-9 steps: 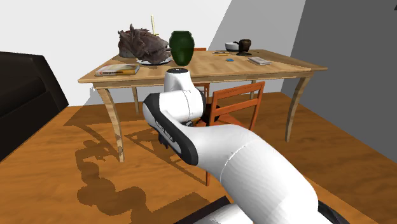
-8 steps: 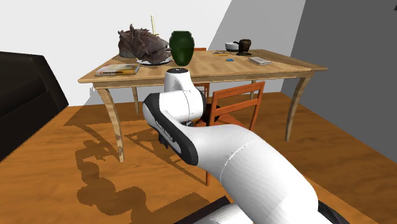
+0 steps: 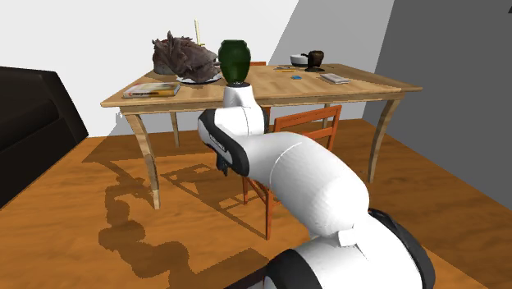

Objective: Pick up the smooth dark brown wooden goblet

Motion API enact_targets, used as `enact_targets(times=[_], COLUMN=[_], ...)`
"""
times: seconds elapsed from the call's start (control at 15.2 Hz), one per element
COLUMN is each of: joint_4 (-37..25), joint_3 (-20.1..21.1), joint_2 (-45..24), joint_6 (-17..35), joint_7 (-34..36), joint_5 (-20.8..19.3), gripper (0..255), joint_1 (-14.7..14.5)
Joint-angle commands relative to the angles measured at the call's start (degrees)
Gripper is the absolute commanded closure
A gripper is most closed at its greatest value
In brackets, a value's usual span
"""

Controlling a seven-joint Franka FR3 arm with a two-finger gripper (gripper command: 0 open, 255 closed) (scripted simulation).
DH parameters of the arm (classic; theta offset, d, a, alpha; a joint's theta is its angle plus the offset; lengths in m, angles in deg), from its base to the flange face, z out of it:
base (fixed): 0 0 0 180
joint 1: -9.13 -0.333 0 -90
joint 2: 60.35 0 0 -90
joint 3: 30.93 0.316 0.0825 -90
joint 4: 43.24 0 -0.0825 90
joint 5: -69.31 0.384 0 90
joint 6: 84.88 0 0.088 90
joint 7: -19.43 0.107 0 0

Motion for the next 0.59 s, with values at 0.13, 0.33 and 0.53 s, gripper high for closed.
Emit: enact_targets(times=[0.13, 0.33, 0.53], joint_4=[-5.84, -10.65, -16.06], joint_3=[-3.24, -5.26, -7.21], joint_2=[-7.52, -13.14, -18.92], joint_6=[2.12, 3.25, 3.95], joint_7=[-3.66, -6.01, -8.44], joint_5=[-1.34, -1.64, -1.43], gripper=[0, 0, 0], joint_1=[0.99, 1.45, 1.91])
